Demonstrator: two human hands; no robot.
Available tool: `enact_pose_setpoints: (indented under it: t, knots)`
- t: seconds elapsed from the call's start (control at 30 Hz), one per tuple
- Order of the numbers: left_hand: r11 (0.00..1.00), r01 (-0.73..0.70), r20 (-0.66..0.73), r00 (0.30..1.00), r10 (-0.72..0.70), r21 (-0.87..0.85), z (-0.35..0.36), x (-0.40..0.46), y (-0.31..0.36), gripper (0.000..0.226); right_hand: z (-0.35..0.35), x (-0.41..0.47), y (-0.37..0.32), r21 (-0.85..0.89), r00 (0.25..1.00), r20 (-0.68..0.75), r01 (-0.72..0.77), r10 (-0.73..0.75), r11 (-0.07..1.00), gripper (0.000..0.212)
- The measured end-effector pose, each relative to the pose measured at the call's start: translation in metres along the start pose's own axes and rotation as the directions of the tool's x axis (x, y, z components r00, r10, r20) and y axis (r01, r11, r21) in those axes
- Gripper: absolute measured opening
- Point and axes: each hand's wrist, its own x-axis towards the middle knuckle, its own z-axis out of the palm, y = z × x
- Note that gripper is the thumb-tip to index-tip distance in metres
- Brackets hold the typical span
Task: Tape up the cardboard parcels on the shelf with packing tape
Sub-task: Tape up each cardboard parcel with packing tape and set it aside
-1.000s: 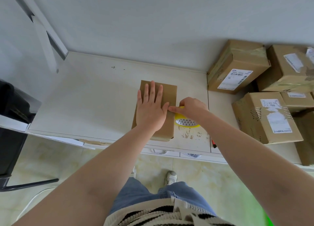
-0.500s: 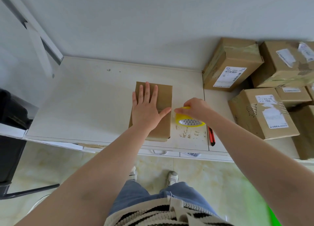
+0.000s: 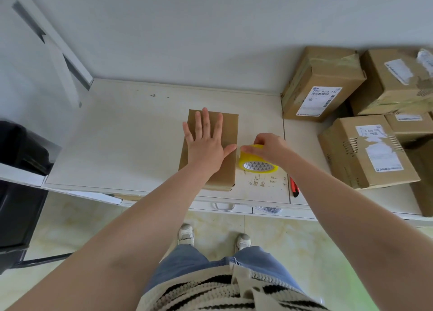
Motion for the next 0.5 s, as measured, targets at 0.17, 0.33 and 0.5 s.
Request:
enact_pose_setpoints:
  t: [0.17,0.33,0.5]
  knots:
    - [0.994,-0.010,0.005,1.000,0.010,-0.108,-0.013,-0.002,0.012,0.078,-0.005,-0.013,0.004,0.160,0.994,-0.105,0.058,-0.042,0.985,0.047]
    - [0.859,-0.199,-0.192,0.974,0.120,-0.472,-0.040,-0.009,0.052,0.046,-0.008,-0.039,0.048,0.429,0.894,-0.375,-0.066,0.244,0.901,0.029]
    - [0.843,-0.319,-0.171,0.947,0.271,-0.433,-0.033,-0.010,0.111,0.033,0.021,-0.053,0.093,0.395,0.830,-0.310,-0.331,0.463,0.857,0.031]
